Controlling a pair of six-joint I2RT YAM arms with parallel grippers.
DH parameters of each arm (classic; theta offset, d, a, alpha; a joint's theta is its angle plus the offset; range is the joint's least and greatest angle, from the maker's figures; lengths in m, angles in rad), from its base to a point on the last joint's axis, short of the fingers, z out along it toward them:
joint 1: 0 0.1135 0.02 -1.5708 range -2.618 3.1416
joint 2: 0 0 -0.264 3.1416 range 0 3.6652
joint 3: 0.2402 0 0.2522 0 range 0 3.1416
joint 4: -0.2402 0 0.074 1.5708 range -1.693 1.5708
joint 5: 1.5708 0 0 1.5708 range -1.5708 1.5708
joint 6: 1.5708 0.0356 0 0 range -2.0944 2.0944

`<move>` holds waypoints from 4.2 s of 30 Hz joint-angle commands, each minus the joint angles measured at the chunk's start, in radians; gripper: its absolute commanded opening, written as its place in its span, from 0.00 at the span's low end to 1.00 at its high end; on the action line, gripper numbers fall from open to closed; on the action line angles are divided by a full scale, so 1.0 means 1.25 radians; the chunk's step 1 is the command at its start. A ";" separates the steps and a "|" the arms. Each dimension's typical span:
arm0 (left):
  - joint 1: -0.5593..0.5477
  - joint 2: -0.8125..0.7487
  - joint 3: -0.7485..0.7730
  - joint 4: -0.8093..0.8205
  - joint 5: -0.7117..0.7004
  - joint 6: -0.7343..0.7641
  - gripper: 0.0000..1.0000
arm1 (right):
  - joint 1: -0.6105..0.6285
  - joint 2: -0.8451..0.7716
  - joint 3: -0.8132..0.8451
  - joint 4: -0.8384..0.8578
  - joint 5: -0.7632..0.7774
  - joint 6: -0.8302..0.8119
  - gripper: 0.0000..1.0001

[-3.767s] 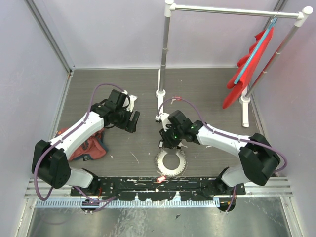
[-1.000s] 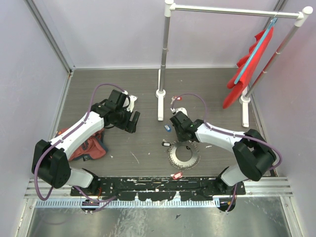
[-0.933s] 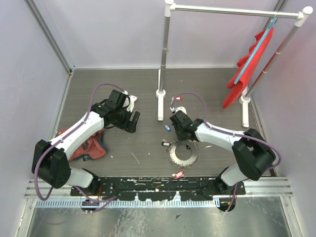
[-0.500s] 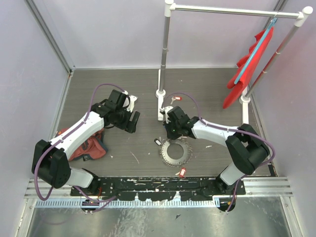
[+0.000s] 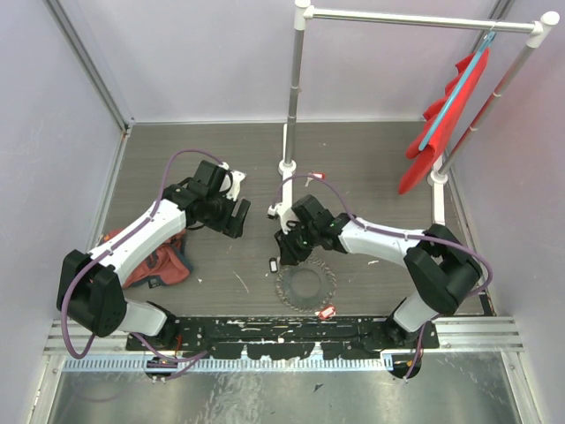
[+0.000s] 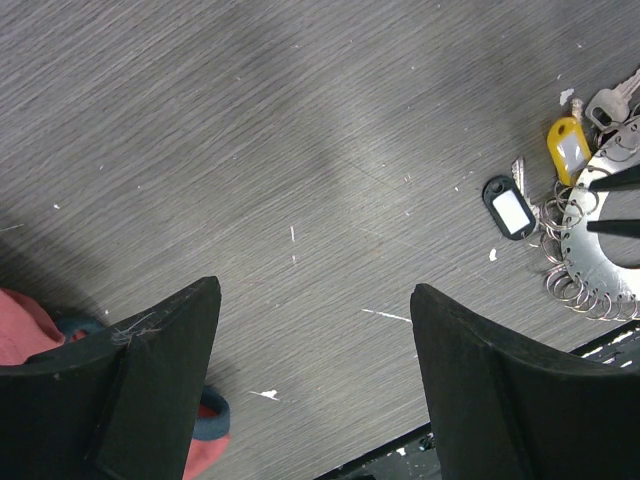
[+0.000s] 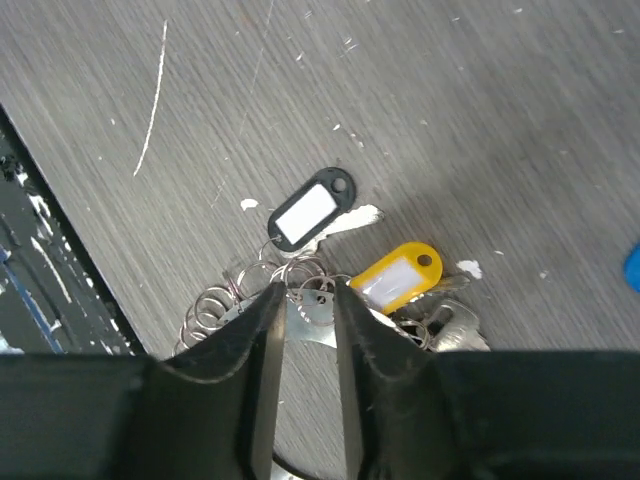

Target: Put the keys on the keyring

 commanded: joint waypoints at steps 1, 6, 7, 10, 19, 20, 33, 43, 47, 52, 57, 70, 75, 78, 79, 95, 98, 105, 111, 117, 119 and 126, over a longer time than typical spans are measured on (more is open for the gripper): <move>-0.002 0.003 0.024 -0.001 0.002 0.005 0.83 | 0.002 -0.081 -0.011 0.058 0.083 0.036 0.36; -0.002 0.002 0.023 0.000 0.002 0.005 0.83 | 0.002 -0.170 -0.069 0.033 0.281 0.173 0.45; -0.002 0.002 0.023 0.000 0.001 0.005 0.83 | 0.002 -0.187 -0.081 0.022 0.312 0.203 0.45; -0.002 0.002 0.023 0.000 0.003 0.005 0.83 | 0.002 -0.228 -0.112 -0.028 0.401 0.297 0.44; -0.003 0.001 0.023 0.000 0.004 0.005 0.83 | 0.002 -0.270 -0.153 -0.203 0.567 0.476 0.59; -0.002 0.000 0.023 0.000 0.004 0.005 0.83 | 0.002 -0.280 -0.161 -0.213 0.569 0.489 0.60; -0.003 -0.001 0.023 0.001 0.004 0.005 0.83 | -0.025 -0.291 -0.211 -0.227 0.409 0.554 0.62; -0.007 -0.002 0.024 -0.001 0.006 -0.007 0.83 | -0.057 -0.261 -0.223 -0.191 0.417 0.528 0.25; -0.017 0.001 0.033 -0.004 0.033 -0.026 0.81 | -0.058 -0.228 -0.184 -0.200 0.492 0.463 0.15; -0.024 0.005 0.060 -0.034 0.011 -0.009 0.80 | -0.059 -0.192 -0.147 -0.172 0.539 0.381 0.13; -0.026 0.011 0.052 -0.015 0.002 -0.001 0.80 | -0.059 -0.171 -0.120 -0.121 0.421 0.262 0.13; -0.027 0.013 0.050 -0.017 -0.004 0.015 0.80 | -0.026 -0.081 -0.027 -0.102 0.212 -0.046 0.04; -0.028 0.016 0.049 -0.018 -0.004 0.016 0.80 | 0.037 -0.045 0.017 -0.137 0.260 -0.123 0.01; -0.027 0.015 0.049 -0.018 -0.001 0.018 0.80 | 0.064 -0.030 0.031 -0.171 0.324 -0.156 0.01; -0.027 0.015 0.050 -0.018 -0.001 0.019 0.80 | 0.068 -0.027 0.033 -0.182 0.351 -0.158 0.01; -0.027 0.012 0.047 -0.019 -0.020 0.026 0.81 | 0.068 -0.157 -0.009 -0.094 0.438 0.235 0.53; -0.027 0.010 0.047 -0.019 -0.022 0.026 0.81 | 0.071 -0.193 -0.055 -0.047 0.302 0.339 0.53; -0.027 0.010 0.046 -0.018 -0.022 0.025 0.81 | 0.129 -0.295 -0.138 0.003 0.249 0.520 0.54; -0.027 0.011 0.047 -0.018 -0.021 0.025 0.81 | 0.204 -0.277 -0.141 -0.028 0.305 0.602 0.51; -0.027 0.013 0.048 -0.017 -0.022 0.025 0.81 | 0.252 -0.211 -0.123 -0.043 0.304 0.641 0.46; -0.027 0.015 0.049 -0.016 -0.022 0.025 0.81 | 0.270 -0.193 -0.107 -0.077 0.335 0.644 0.46; -0.028 0.013 0.049 -0.017 -0.021 0.025 0.81 | 0.279 -0.160 -0.094 -0.078 0.361 0.651 0.45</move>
